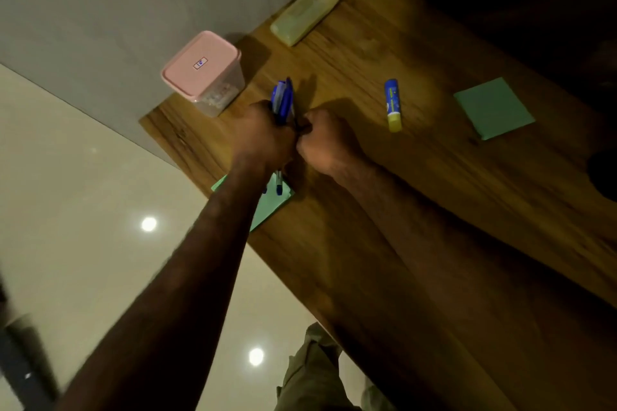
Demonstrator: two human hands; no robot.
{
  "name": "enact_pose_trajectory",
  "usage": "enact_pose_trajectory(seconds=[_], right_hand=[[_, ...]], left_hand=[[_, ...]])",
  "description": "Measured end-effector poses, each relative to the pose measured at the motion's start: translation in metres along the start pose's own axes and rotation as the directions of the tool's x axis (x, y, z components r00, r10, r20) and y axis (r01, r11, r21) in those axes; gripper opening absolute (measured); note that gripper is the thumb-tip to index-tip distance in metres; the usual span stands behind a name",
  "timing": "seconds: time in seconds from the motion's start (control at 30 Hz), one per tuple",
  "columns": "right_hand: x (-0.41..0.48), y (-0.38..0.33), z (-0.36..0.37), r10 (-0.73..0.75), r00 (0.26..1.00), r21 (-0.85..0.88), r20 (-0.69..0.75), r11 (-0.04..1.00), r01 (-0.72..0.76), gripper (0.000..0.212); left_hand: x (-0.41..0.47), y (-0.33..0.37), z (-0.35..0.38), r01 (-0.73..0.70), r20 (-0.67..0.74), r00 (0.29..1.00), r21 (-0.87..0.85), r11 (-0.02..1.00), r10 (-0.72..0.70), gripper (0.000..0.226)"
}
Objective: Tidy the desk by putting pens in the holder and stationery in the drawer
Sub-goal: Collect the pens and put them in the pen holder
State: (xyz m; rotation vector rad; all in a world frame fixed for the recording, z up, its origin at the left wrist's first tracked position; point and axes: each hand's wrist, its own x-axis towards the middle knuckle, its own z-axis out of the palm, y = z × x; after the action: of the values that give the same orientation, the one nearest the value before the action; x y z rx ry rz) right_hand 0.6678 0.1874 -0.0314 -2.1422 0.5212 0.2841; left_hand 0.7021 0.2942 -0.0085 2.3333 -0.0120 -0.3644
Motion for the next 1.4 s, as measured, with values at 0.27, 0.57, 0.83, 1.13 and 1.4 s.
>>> enact_pose_trajectory(seconds=[0.27, 0.57, 0.83, 1.13, 1.4], right_hand=[[-0.033, 0.022, -0.022, 0.105, 0.991, 0.446, -0.08, 0.893, -0.059, 0.016], [-0.096, 0.047, -0.082, 0.115, 0.921, 0.512, -0.371, 0.853, 0.099, 0.021], [-0.142, 0.079, -0.125, 0.118, 0.908, 0.563, -0.403, 0.814, 0.144, 0.012], [-0.176, 0.13, -0.166, 0.226, 0.869, 0.52, -0.44, 0.853, 0.042, 0.017], [-0.196, 0.179, -0.205, 0.153, 0.878, 0.477, -0.453, 0.874, 0.094, 0.054]], left_hand=[[-0.026, 0.004, 0.01, 0.079, 0.13, 0.992, -0.564, 0.822, -0.007, 0.017], [-0.044, 0.059, 0.05, -0.105, 0.094, 0.975, -0.609, 0.786, 0.203, 0.025], [-0.064, 0.123, 0.101, 0.063, 0.265, 0.93, -0.797, 0.6, 0.254, 0.05], [-0.115, 0.19, 0.167, 0.025, 0.349, 0.854, -0.767, 0.641, 0.386, 0.022], [-0.161, 0.237, 0.205, -0.042, 0.611, 0.596, -0.625, 0.78, 0.522, 0.026]])
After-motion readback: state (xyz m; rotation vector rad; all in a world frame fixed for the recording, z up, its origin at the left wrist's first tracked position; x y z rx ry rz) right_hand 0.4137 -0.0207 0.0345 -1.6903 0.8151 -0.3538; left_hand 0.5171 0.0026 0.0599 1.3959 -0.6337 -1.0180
